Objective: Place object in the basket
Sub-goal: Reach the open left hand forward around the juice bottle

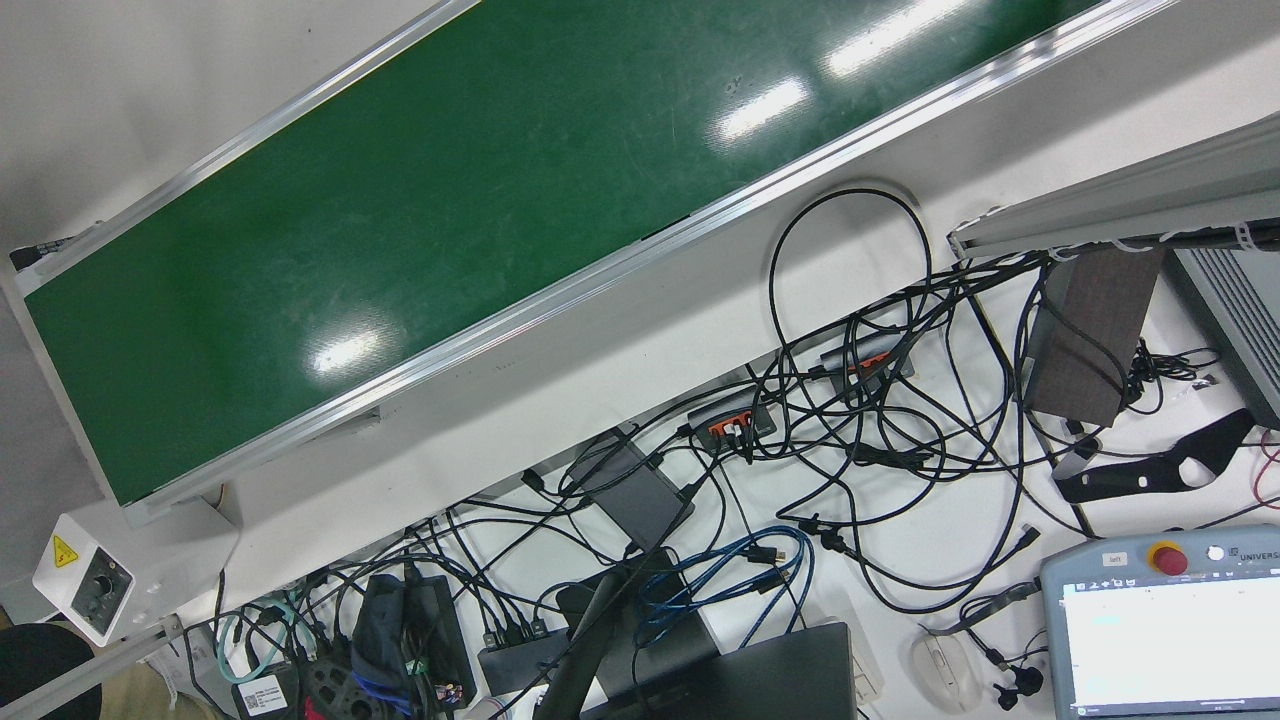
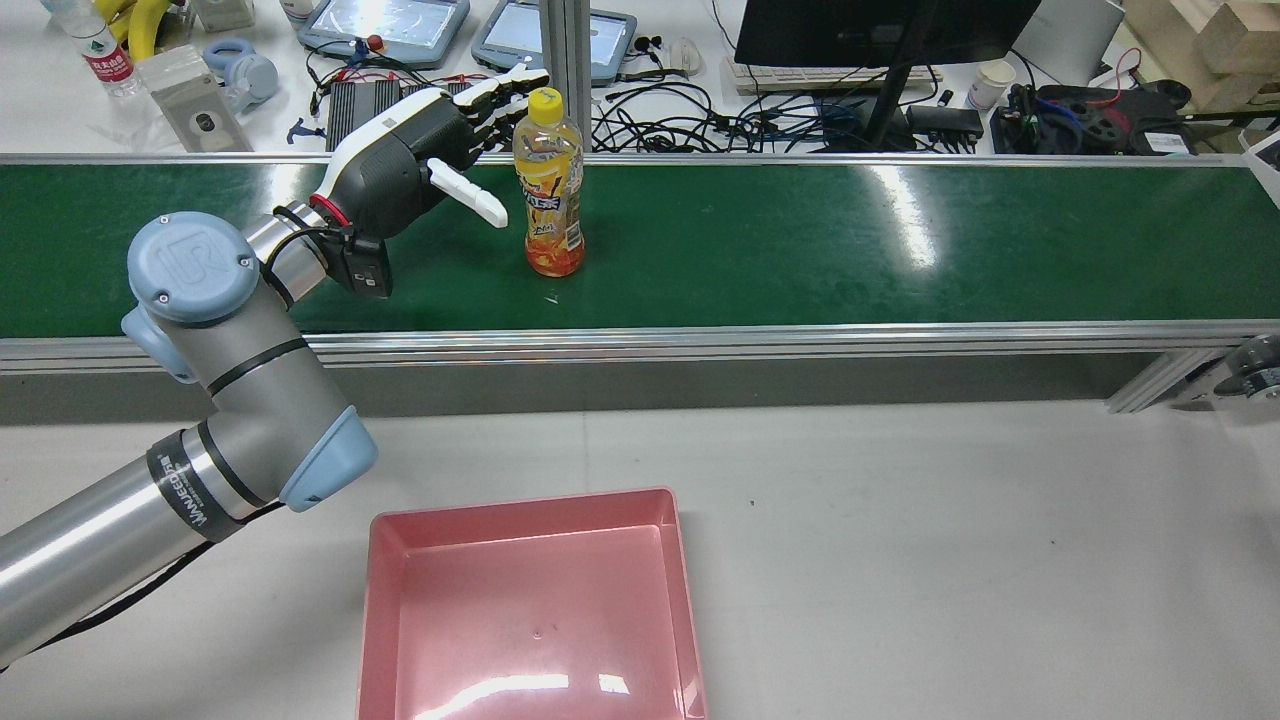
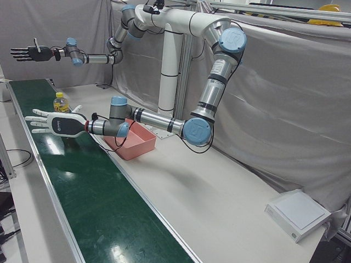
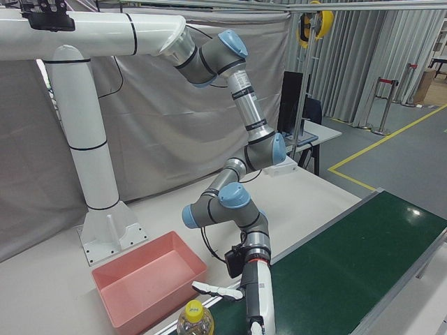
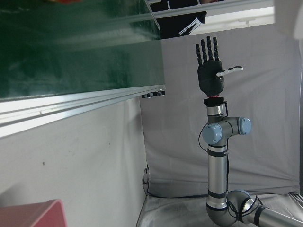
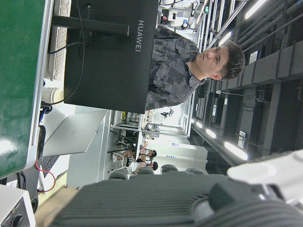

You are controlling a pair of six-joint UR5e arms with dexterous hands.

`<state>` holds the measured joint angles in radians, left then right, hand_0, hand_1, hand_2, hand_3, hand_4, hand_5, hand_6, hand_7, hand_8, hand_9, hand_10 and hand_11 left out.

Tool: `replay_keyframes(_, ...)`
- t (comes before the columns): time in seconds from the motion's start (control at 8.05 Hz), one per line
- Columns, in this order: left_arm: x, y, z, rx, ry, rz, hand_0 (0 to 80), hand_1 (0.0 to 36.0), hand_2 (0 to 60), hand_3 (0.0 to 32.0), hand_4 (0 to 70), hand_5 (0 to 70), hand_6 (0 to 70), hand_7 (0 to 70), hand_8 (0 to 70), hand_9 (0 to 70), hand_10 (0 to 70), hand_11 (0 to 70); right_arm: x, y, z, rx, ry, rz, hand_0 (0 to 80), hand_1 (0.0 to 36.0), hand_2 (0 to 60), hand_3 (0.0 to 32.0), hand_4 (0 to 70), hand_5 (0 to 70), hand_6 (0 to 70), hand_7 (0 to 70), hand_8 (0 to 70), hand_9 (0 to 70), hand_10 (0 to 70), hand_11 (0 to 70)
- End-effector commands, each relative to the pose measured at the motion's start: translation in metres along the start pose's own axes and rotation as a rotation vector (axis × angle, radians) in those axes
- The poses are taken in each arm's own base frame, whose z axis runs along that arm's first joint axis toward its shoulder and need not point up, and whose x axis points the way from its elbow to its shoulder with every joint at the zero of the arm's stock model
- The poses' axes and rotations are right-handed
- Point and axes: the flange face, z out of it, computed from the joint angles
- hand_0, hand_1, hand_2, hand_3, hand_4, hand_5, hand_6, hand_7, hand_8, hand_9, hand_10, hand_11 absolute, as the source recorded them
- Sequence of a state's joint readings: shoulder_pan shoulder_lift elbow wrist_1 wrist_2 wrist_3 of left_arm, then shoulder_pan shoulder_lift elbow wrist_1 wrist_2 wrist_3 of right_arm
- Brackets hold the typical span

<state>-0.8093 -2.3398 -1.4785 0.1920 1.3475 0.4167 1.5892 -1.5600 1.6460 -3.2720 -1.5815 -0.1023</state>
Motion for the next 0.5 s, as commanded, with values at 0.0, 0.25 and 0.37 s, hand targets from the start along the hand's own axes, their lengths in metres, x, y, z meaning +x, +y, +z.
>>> replay_keyframes(0.0, -0.002, 0.005, 0.014, -0.004, 0.002, 0.001, 59.7, 2.8, 0.0, 3.0, 12.2, 14.7, 0.2, 0.6, 6.8, 8.7, 0.0, 0.6, 0.000, 0.001, 0.000, -0.001, 0.000, 0.001, 0.0, 0.0, 0.0, 0.0, 0.0, 0.0, 0.0, 0.0, 0.0, 0.0, 0.0, 0.0)
replay_keyframes(0.25, -0.014, 0.011, 0.015, -0.012, -0.013, -0.008, 59.0, 2.3, 0.0, 3.4, 12.2, 14.2, 0.0, 0.7, 6.9, 8.9, 0.0, 0.2, 0.000, 0.001, 0.000, -0.001, 0.000, 0.001, 0.0, 0.0, 0.0, 0.0, 0.0, 0.0, 0.0, 0.0, 0.0, 0.0, 0.0, 0.0)
replay_keyframes(0.37, -0.020, 0.014, 0.015, -0.014, -0.019, -0.010, 58.8, 2.2, 0.0, 3.4, 12.2, 14.5, 0.0, 0.7, 6.9, 9.0, 0.0, 0.5, 0.000, 0.001, 0.000, -0.001, 0.000, 0.001, 0.0, 0.0, 0.0, 0.0, 0.0, 0.0, 0.0, 0.0, 0.0, 0.0, 0.0, 0.0)
